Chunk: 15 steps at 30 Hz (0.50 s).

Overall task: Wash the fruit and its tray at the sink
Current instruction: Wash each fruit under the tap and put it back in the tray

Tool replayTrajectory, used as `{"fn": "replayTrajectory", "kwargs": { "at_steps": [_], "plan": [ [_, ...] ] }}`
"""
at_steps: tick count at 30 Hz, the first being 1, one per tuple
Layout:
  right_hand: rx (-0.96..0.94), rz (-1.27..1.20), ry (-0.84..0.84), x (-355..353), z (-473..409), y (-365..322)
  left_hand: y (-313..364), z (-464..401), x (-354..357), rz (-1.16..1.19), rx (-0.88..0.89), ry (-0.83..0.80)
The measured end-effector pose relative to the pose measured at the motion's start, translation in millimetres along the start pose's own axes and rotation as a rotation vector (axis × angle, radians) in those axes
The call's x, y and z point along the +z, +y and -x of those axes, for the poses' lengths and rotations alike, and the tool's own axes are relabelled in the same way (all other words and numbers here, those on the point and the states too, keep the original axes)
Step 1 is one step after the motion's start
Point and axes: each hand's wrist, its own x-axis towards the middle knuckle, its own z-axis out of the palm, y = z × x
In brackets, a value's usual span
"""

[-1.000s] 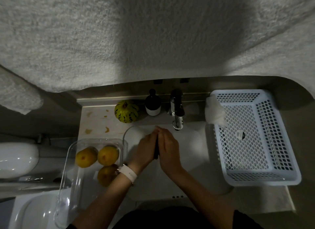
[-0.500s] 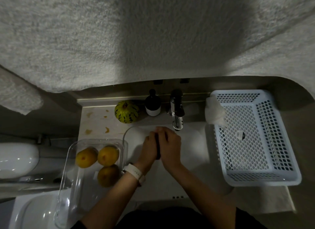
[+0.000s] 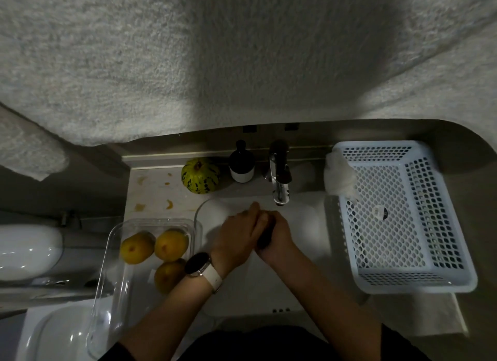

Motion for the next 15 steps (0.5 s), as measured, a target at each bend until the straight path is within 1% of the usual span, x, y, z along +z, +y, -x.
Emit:
{"fn": "replayTrajectory", "kwargs": {
  "at_steps": [1,2,4,5,7,8,9,10,11,13,14,15],
  "plan": [
    [0.091,-0.050,-0.023,-2,4,-5,0,1,0,0.023,-0.002,-0.005],
    [0.122,-0.048,-0.022,-4,6,-9,0,1,2,0.052,0.016,-0.021],
    [0.078,-0.014,-0.046,-5,7,-12,0,3,6,0.191,0.027,-0.045],
    [0.023,-0.011,-0.053,-3,7,-11,2,5,8,0.312,-0.006,-0.009],
    [-0.138,0.052,-0.015,0,7,-3,10,5,10,0.608,-0.142,0.114],
    [-0.208,0.117,0.037,1,7,2,15,4,12,0.754,-0.225,0.169],
    [-0.279,0.195,0.088,3,9,7,20,2,12,0.866,-0.320,0.200],
    [-0.361,0.284,0.117,3,12,11,22,1,11,0.966,-0.436,0.198],
    [-0.469,0.387,0.119,2,13,14,23,-1,8,1.076,-0.580,0.167],
    [-0.745,0.663,0.058,-4,14,20,23,-4,-1,1.361,-0.868,0.005],
    [-0.879,0.804,-0.010,-8,15,23,21,-2,-5,1.480,-0.938,-0.095],
    [-1.002,0.949,-0.094,-13,14,24,18,-1,-8,1.572,-0.952,-0.163]
  ]
}}
